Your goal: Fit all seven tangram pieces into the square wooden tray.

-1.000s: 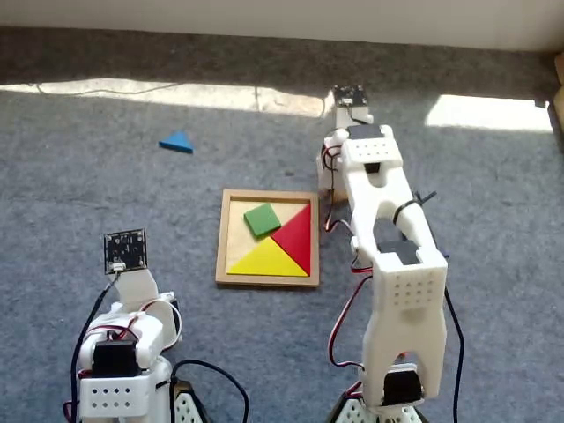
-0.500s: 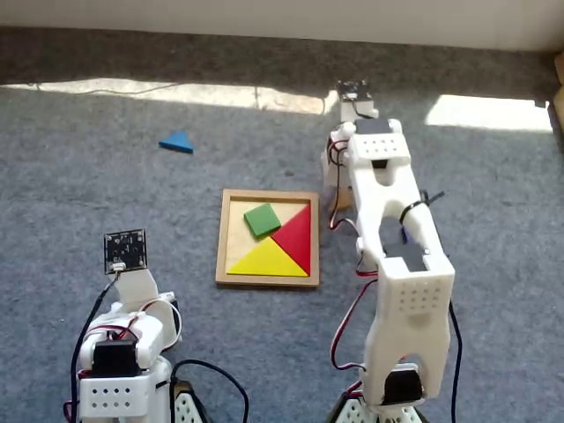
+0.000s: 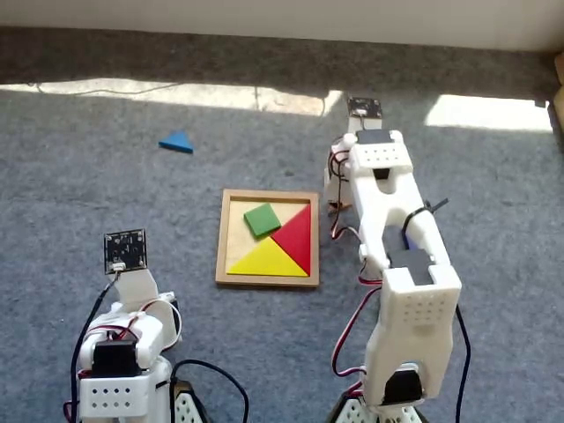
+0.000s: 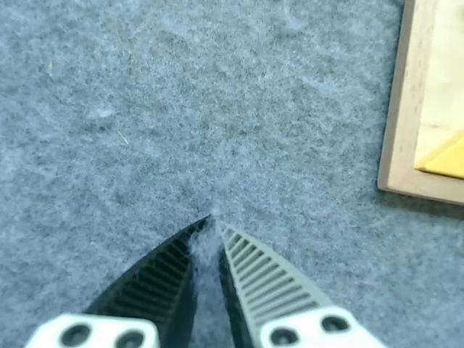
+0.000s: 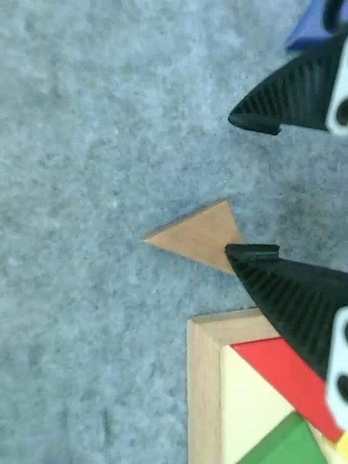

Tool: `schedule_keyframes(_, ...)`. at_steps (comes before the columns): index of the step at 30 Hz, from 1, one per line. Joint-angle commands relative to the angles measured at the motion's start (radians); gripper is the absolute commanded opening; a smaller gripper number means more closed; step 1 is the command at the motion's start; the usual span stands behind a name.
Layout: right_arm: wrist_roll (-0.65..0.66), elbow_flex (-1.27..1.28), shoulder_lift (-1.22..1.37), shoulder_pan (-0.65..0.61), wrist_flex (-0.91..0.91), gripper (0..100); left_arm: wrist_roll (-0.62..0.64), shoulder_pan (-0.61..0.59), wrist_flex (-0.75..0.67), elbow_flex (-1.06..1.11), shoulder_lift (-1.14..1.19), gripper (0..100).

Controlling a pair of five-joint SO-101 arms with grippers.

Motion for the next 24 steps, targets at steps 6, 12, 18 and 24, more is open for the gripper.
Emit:
schedule_keyframes(6, -0.075, 0.024, -0.081, -0.028, -0.122, 24.9, -0.008, 0.013, 0.005, 0.019, -0.016, 0)
schedule_keyframes(12, -0.189, 0.025, -0.085, -0.058, -0.125, 24.9, -0.008, 0.013, 0.005, 0.019, -0.016, 0)
schedule_keyframes(18, -0.250, 0.021, -0.087, -0.064, -0.131, 24.9, -0.008, 0.013, 0.005, 0.019, -0.016, 0)
schedule_keyframes(24, -0.252, 0.025, -0.079, -0.076, -0.237, 24.9, -0.008, 0.013, 0.005, 0.019, -0.016, 0)
